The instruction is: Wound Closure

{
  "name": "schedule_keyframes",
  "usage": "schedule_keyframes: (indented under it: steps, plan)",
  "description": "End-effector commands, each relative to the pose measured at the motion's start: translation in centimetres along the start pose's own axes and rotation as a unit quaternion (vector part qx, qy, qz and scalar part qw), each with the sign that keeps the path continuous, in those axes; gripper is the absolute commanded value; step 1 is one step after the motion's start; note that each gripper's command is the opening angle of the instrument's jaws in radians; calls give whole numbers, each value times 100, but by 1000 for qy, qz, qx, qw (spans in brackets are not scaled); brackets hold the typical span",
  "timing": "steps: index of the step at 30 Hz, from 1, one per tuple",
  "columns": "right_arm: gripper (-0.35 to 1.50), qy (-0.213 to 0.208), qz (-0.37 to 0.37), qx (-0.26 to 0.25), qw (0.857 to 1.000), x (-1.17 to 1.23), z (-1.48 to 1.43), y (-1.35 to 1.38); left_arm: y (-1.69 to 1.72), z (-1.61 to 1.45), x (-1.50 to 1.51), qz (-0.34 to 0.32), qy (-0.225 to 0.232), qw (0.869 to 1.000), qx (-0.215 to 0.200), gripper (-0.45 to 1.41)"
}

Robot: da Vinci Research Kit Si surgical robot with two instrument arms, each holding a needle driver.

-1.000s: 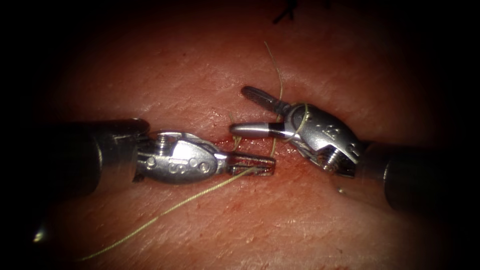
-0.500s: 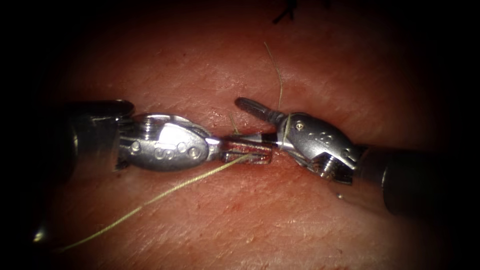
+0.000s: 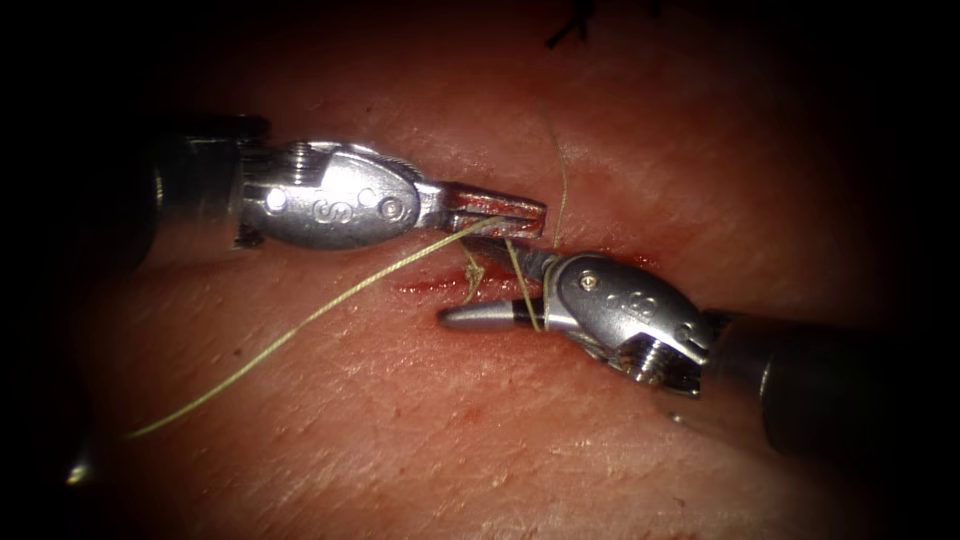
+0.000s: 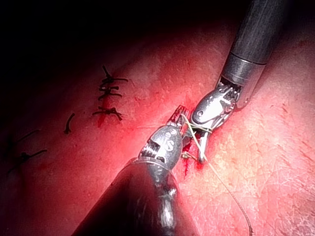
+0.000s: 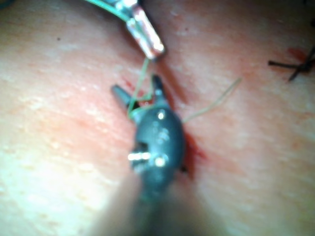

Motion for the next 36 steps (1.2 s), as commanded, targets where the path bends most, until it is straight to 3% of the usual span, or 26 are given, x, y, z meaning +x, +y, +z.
schedule_keyframes:
  steps: [1, 16, 21, 36]
  plan:
    - [76, 3, -1, 7, 1000, -3, 8, -3, -4, 9, -15, 5, -1, 1000, 2, -45]
    - [74, 16, -17, 35, 999, 0, 6, -11, -25, 24, -52, 6, -10, 1000, 4, -45]
    - [71, 39, -20, 49, 998, 2, 2, -13, -17, 24, -76, 8, -10, 1000, -1, -45]
    - [62, 90, -17, 36, 995, 7, -6, -7, 6, 33, -98, 15, 1, 1000, -17, -45]
